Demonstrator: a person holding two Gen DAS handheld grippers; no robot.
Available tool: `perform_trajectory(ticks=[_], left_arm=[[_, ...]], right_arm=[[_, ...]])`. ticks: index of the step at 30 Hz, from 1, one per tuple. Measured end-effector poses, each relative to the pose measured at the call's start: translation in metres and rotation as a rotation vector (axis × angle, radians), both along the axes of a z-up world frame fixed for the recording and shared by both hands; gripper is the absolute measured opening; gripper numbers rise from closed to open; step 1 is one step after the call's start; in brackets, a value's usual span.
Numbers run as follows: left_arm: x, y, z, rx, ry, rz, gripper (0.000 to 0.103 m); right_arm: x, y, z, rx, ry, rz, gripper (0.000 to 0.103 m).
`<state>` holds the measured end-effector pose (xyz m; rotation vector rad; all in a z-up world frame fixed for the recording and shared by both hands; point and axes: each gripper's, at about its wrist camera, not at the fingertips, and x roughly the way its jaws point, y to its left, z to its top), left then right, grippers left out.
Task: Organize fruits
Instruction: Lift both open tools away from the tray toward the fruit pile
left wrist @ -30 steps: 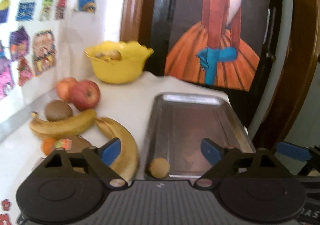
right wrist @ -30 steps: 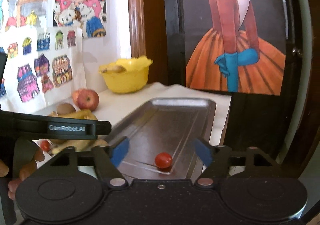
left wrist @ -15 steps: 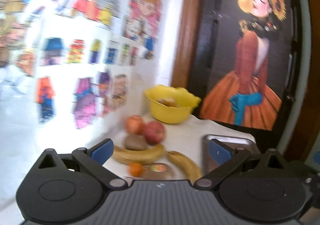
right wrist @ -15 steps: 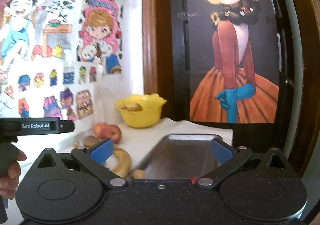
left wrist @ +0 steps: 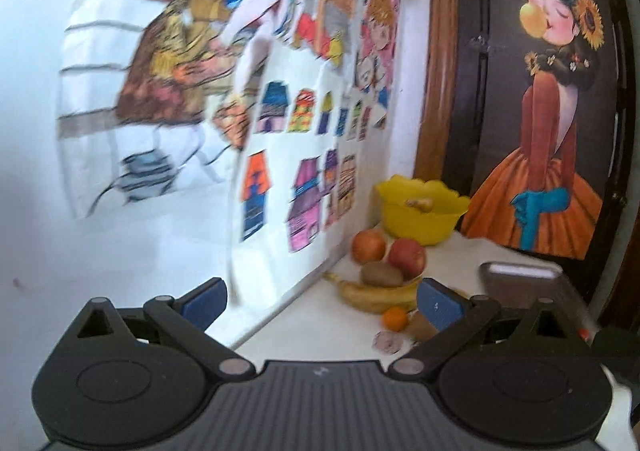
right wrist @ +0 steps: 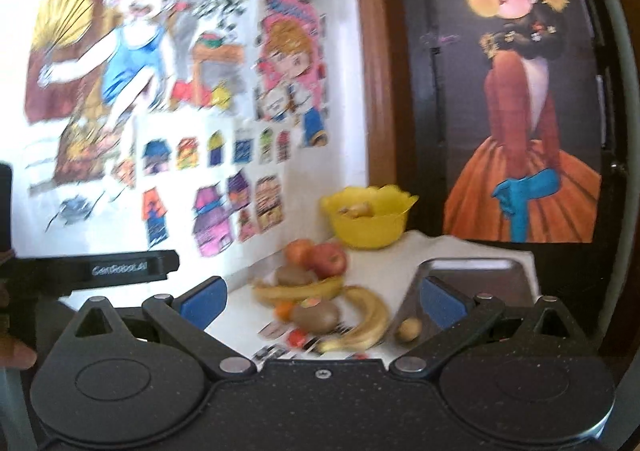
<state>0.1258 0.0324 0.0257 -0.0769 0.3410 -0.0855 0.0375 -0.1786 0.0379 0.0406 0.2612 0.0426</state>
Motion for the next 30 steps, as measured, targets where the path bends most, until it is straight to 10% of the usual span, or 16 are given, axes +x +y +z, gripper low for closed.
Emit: perform_trajectory(ticks=[30], left_arm=[[0.047,0.004,-0.050,0.041,0.201,-0.103,0.103]], right_arm=[[0.050,0.001,-0.044,0.016,0.214,0.014,0.102]])
